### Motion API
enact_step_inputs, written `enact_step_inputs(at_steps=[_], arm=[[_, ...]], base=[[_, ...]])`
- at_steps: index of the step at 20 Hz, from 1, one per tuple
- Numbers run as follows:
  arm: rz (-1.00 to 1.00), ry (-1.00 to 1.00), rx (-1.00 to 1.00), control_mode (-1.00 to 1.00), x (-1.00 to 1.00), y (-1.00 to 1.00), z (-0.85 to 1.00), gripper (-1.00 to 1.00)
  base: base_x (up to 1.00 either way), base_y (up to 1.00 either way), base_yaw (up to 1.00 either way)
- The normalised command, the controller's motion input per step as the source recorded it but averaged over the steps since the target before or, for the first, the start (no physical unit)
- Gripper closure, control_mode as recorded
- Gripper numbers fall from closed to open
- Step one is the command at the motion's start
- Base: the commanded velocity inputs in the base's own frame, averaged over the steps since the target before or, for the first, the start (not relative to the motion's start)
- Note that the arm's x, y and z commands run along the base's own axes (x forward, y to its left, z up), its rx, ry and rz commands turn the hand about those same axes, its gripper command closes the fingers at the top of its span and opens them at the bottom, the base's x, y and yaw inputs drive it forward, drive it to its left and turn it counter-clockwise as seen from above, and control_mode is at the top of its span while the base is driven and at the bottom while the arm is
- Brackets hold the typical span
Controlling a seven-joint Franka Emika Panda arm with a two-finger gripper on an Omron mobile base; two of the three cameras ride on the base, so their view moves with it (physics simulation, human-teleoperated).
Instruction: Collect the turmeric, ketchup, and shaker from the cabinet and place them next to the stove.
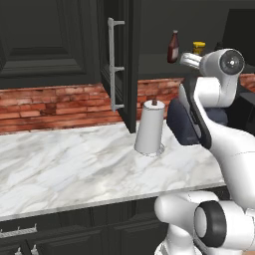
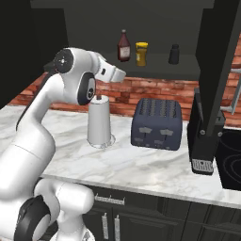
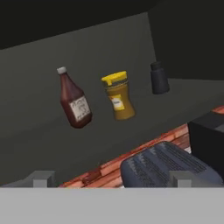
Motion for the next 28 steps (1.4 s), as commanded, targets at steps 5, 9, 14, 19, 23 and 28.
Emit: enact_step_inputs(at_steps=[5,9,14,19,23,28], arm=[[0.0,-0.01,0.0,-1.0,0.21,-0.12,0.1,-1.0],[0.0,0.0,0.0,-1.0,0.08,0.0,0.0,-1.0],[0.06,-0.14,0.0,-1.0,0.05,0.0,0.11,-1.0],[0.02,-0.04,0.0,-1.0,0.05,0.0,0.17,-1.0],[0.0,0.0,0.0,-1.0,0.13,0.0,0.16,-1.0],[0.0,0.0,0.0,-1.0,0.26,-0.04,0.04,-1.0]], base=[[0.0,0.0,0.0],[0.0,0.0,0.0],[0.0,0.0,0.0],[0.0,0.0,0.0],[0.0,0.0,0.0],[0.0,0.0,0.0]])
